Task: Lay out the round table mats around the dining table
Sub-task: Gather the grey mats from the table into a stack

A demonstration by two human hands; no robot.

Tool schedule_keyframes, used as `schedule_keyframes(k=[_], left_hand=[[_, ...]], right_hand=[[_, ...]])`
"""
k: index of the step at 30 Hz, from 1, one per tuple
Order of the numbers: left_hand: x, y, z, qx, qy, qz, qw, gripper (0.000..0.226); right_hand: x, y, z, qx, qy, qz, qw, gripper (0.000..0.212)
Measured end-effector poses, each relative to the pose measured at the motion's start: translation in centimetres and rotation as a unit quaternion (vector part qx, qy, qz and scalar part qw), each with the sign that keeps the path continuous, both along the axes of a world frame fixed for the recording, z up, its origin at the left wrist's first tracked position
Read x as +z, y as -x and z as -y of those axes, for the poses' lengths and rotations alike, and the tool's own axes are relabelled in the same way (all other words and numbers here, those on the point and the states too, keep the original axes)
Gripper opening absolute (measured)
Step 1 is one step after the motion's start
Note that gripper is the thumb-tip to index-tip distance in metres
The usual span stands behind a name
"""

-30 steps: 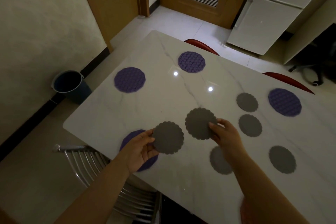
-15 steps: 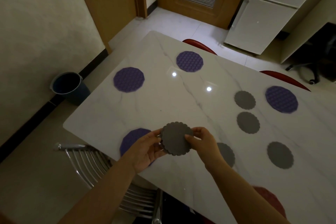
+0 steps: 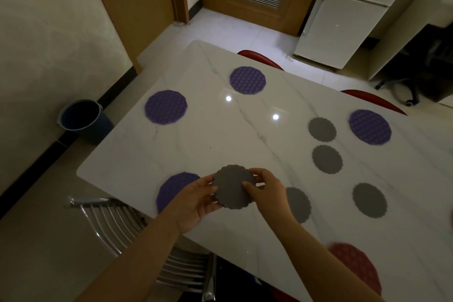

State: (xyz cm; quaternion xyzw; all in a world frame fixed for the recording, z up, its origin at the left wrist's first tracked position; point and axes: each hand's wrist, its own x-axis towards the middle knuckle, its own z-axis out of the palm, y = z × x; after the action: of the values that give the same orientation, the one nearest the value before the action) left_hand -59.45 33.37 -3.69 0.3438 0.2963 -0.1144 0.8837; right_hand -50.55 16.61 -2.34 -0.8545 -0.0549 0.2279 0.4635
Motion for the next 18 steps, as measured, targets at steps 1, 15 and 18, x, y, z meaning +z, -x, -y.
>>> schedule_keyframes(k=[1, 15, 18], left_hand=[[-0.2, 0.0, 0.0, 0.002, -0.003, -0.001, 1.0, 0.033], [-0.8, -1.2, 1.2, -0.016, -0.018, -0.009, 1.0, 0.033], [-0.7, -1.5, 1.7, -0.019, -0.022, -0.018, 0.999, 0.034]], right_hand=[[-0.2, 0.0, 0.1, 0.004, -0.004, -0.006, 1.0, 0.029], [-6.3, -3.9, 10.6, 0.073, 0.411, -0.062, 0.906, 0.096], [-6.3, -4.3, 10.8, 0.061, 0.418, -0.064, 0.904, 0.096]])
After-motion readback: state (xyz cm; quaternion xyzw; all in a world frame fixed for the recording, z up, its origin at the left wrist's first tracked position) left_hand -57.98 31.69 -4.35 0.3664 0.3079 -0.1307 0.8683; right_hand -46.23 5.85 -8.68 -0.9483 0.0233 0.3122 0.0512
